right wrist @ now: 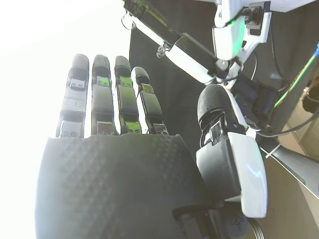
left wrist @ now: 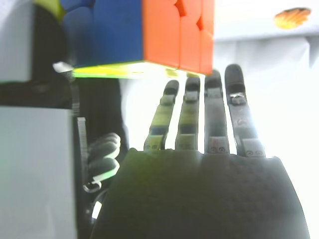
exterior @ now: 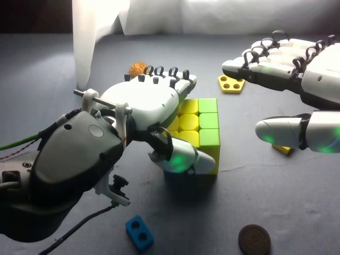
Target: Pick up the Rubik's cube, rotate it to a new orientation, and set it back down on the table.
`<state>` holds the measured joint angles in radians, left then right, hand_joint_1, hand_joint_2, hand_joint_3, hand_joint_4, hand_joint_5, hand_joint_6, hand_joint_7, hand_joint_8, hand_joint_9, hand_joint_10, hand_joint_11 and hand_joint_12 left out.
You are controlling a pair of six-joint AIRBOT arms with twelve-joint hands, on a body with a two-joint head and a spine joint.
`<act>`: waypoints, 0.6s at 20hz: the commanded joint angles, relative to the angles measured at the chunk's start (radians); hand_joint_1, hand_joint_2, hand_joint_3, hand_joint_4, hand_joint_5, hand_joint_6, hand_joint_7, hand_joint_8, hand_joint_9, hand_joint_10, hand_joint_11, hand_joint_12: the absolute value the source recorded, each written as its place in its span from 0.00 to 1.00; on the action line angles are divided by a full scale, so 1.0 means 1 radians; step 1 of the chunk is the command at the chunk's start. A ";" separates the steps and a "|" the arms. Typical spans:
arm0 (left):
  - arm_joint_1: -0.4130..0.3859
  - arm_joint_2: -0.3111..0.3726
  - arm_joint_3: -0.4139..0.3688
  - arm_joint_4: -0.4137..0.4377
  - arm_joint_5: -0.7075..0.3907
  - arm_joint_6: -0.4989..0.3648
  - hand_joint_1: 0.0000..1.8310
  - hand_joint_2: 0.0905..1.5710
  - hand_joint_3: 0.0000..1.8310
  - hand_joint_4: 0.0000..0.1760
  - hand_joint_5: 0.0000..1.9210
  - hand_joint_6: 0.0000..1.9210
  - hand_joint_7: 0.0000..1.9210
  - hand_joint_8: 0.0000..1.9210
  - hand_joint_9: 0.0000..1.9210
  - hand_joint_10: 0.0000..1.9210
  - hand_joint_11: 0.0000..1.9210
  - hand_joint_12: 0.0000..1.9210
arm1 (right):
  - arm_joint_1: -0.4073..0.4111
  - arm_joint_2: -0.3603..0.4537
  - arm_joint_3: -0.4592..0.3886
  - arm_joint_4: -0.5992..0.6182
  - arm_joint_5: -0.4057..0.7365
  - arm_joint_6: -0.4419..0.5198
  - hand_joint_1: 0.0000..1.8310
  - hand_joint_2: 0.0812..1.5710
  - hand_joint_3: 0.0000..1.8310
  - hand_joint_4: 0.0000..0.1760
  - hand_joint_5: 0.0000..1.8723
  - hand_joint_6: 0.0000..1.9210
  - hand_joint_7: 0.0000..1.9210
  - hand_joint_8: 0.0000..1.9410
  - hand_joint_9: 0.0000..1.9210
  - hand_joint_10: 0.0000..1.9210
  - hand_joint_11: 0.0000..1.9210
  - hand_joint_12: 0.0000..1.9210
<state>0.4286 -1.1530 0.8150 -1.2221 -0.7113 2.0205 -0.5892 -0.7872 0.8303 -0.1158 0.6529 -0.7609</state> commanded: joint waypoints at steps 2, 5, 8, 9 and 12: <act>-0.018 0.019 -0.011 0.054 -0.047 0.009 0.21 0.55 0.00 0.00 0.00 0.00 0.00 0.00 0.00 0.00 0.00 0.00 | 0.007 0.003 -0.001 0.013 0.119 0.001 0.00 0.84 0.00 0.00 0.02 0.00 0.06 0.00 0.05 0.03 0.00 0.07; -0.052 0.051 -0.033 0.025 -0.022 0.067 0.21 0.54 0.00 0.04 0.00 0.00 0.00 0.00 0.00 0.00 0.00 0.00 | 0.006 0.003 -0.001 0.013 0.119 0.000 0.00 0.84 0.00 0.00 0.02 0.00 0.06 0.00 0.04 0.02 0.00 0.02; -0.085 0.083 -0.050 0.016 0.030 0.104 0.22 0.54 0.00 0.04 0.00 0.00 0.00 0.00 0.00 0.00 0.00 0.00 | 0.006 0.003 -0.001 0.013 0.118 -0.001 0.00 0.84 0.00 0.00 0.02 0.00 0.06 0.00 0.05 0.02 0.00 0.02; -0.097 0.092 -0.055 0.016 0.047 0.111 0.22 0.54 0.00 0.04 0.00 0.00 0.00 0.00 0.00 0.00 0.00 0.00 | 0.006 0.003 -0.001 0.013 0.118 -0.001 0.00 0.84 0.00 0.00 0.02 0.00 0.06 0.00 0.05 0.02 0.00 0.02; -0.145 0.125 -0.070 0.016 0.143 0.134 0.19 0.54 0.00 0.00 0.00 0.00 0.00 0.00 0.00 0.00 0.00 0.00 | 0.006 0.003 -0.001 0.012 0.118 -0.009 0.00 0.84 0.00 0.00 0.02 0.00 0.07 0.00 0.06 0.02 0.00 0.04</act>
<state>0.2928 -1.0363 0.7475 -1.2587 -0.5533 2.1555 -0.5892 -0.7872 0.8303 -0.1165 0.6521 -0.7692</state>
